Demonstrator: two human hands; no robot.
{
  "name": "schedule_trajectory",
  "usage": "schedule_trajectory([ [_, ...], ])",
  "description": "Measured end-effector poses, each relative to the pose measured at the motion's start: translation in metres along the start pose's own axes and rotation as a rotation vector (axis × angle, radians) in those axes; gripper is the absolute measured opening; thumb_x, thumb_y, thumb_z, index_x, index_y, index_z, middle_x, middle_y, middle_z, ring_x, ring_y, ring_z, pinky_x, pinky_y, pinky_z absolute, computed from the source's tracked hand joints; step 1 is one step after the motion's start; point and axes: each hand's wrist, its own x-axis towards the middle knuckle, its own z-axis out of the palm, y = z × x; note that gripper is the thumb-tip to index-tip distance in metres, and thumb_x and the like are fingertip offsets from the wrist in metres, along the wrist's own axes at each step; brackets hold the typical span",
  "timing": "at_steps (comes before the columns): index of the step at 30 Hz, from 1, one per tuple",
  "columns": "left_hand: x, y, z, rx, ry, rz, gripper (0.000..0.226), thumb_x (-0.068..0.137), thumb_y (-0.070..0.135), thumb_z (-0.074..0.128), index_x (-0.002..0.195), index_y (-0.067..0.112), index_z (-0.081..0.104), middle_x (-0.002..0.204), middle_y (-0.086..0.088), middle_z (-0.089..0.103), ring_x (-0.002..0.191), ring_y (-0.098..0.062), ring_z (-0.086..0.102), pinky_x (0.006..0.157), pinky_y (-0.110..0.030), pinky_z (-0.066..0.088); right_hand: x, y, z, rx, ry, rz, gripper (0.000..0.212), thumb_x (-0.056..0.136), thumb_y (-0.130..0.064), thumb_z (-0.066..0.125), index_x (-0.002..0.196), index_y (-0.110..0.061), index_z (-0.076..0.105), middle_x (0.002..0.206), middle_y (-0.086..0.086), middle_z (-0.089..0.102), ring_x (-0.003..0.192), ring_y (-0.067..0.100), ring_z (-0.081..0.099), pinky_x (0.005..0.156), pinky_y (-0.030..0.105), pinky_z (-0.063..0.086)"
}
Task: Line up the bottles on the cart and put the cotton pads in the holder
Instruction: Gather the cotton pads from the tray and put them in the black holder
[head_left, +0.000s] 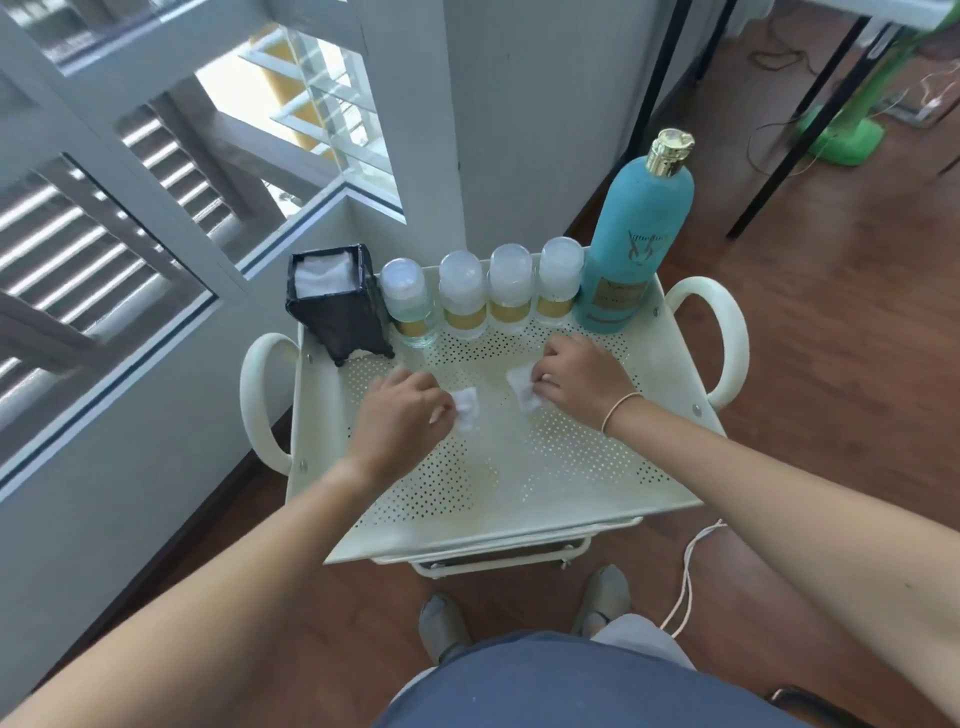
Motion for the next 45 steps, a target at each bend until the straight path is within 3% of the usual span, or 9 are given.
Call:
schedule_trajectory([
  [8, 0.03, -0.043, -0.089, 0.042, 0.227, -0.031, 0.011, 0.081, 0.023, 0.066, 0.079, 0.013, 0.072, 0.083, -0.007, 0.071, 0.078, -0.029, 0.056, 0.073, -0.042, 0.047, 0.034, -0.048, -0.035, 0.103, 0.093, -0.047, 0.016, 0.082, -0.026, 0.062, 0.085, -0.012, 0.069, 0.087, 0.013, 0.057, 0.082, 0.029, 0.051, 0.074, 0.041, 0.044],
  [12, 0.047, -0.074, -0.119, 0.095, 0.261, -0.046, 0.016, 0.083, 0.026, 0.064, 0.079, 0.013, 0.072, 0.086, -0.009, 0.071, 0.08, -0.03, 0.056, 0.074, -0.043, 0.048, 0.051, -0.071, -0.047, 0.15, 0.136, -0.053, 0.017, 0.081, -0.026, 0.063, 0.085, -0.011, 0.07, 0.09, 0.014, 0.058, 0.086, 0.03, 0.051, 0.077, 0.043, 0.044],
  [22, 0.076, -0.109, -0.115, 0.136, 0.165, -0.054, 0.017, 0.083, 0.024, 0.061, 0.079, 0.013, 0.073, 0.087, -0.008, 0.071, 0.08, -0.03, 0.053, 0.069, -0.032, 0.033, 0.077, -0.109, -0.056, 0.252, 0.167, -0.01, 0.015, 0.08, -0.026, 0.065, 0.082, -0.012, 0.07, 0.088, 0.013, 0.058, 0.086, 0.028, 0.051, 0.078, 0.038, 0.042],
  [31, 0.084, -0.118, -0.104, 0.087, 0.06, -0.055, 0.015, 0.082, 0.026, 0.061, 0.082, 0.017, 0.073, 0.091, -0.005, 0.069, 0.087, -0.028, 0.05, 0.076, -0.037, 0.04, 0.102, -0.133, -0.064, 0.283, 0.194, 0.03, 0.013, 0.081, -0.025, 0.064, 0.083, -0.014, 0.07, 0.09, 0.011, 0.061, 0.088, 0.025, 0.05, 0.076, 0.034, 0.038],
  [35, 0.077, -0.124, -0.108, 0.042, 0.062, -0.043, 0.018, 0.082, 0.032, 0.061, 0.093, 0.022, 0.07, 0.098, -0.006, 0.066, 0.09, -0.026, 0.051, 0.077, -0.037, 0.041, 0.118, -0.154, -0.061, 0.25, 0.191, 0.008, 0.012, 0.081, -0.026, 0.063, 0.081, -0.016, 0.07, 0.093, 0.005, 0.066, 0.087, 0.022, 0.046, 0.073, 0.029, 0.032],
  [39, 0.065, -0.138, -0.113, -0.094, 0.075, -0.119, 0.032, 0.081, 0.031, 0.059, 0.111, 0.022, 0.06, 0.115, -0.008, 0.06, 0.108, -0.027, 0.048, 0.087, -0.035, 0.037, 0.133, -0.174, -0.054, 0.146, 0.154, -0.013, 0.014, 0.083, -0.027, 0.058, 0.082, -0.021, 0.07, 0.096, 0.001, 0.066, 0.096, 0.025, 0.05, 0.082, 0.035, 0.036],
  [42, 0.058, -0.148, -0.116, -0.231, -0.086, -0.157, 0.061, 0.078, 0.041, 0.064, 0.132, 0.026, 0.042, 0.137, -0.004, 0.047, 0.125, -0.023, 0.039, 0.102, -0.037, 0.032, 0.143, -0.185, -0.047, 0.061, 0.123, -0.021, 0.014, 0.084, -0.027, 0.056, 0.085, -0.022, 0.07, 0.1, 0.0, 0.067, 0.1, 0.025, 0.051, 0.088, 0.038, 0.038],
  [45, 0.058, -0.153, -0.116, -0.235, -0.208, -0.182, 0.08, 0.073, 0.048, 0.069, 0.139, 0.026, 0.031, 0.146, -0.001, 0.036, 0.133, -0.023, 0.03, 0.109, -0.045, 0.029, 0.151, -0.191, -0.041, -0.057, 0.087, -0.02, 0.018, 0.086, -0.024, 0.051, 0.089, -0.024, 0.069, 0.104, -0.001, 0.065, 0.104, 0.027, 0.05, 0.09, 0.04, 0.037],
])
